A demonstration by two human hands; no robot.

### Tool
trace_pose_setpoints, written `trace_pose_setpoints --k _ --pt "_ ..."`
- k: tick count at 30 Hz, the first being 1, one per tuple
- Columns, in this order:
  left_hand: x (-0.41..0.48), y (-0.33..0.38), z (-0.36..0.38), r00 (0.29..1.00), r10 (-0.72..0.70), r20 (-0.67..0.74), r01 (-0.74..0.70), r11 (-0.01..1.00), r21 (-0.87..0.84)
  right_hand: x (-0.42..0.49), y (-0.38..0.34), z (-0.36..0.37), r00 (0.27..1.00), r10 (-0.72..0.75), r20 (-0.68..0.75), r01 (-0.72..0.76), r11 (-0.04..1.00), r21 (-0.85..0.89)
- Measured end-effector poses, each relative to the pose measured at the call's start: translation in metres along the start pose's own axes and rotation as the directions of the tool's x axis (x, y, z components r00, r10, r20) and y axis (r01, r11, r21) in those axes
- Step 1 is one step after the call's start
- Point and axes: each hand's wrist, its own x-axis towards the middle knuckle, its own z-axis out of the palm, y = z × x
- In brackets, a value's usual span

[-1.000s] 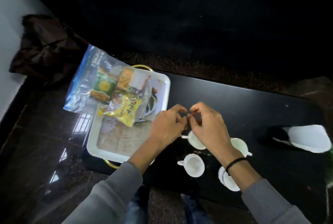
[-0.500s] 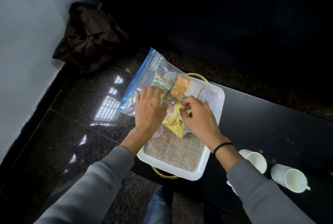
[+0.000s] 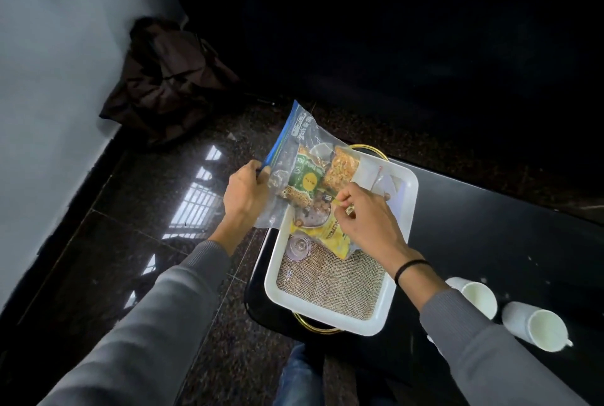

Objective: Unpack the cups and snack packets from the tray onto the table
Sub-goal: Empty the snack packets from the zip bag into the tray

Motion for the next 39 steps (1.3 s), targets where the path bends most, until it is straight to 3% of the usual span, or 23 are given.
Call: trace_pose_setpoints --k 8,17,24,34,39 --pt "-0.07 0.019 -0.001 0.994 0.105 -0.027 -0.107 0.986 -0.129 -0.029 -0.002 -0.008 0.999 0.026 0.025 -0.03 0.989 0.148" --pt "-0.15 0.048 0.007 0.995 0.088 0.052 -0.056 0.894 -0.444 -0.08 -0.027 -0.034 0.992 0.106 0.075 -0.127 0.916 0.381" --pt "-0.196 0.06 0.022 0.963 0.042 0.266 0.144 0.754 -0.641 -0.115 -0.017 -0.051 0.96 0.256 0.112 -0.279 0.846 0.454" --pt "-0.208 0.087 0.019 0.908 -0.026 0.419 0.366 0.539 -0.759 -0.111 -0.013 -0.07 0.951 0.274 0.142 -0.309 0.839 0.449" --pt "-0.203 0.099 0.011 0.925 -0.041 0.377 0.317 0.63 -0.709 -0.112 -0.013 -0.074 0.952 0.247 0.181 -0.299 0.872 0.386"
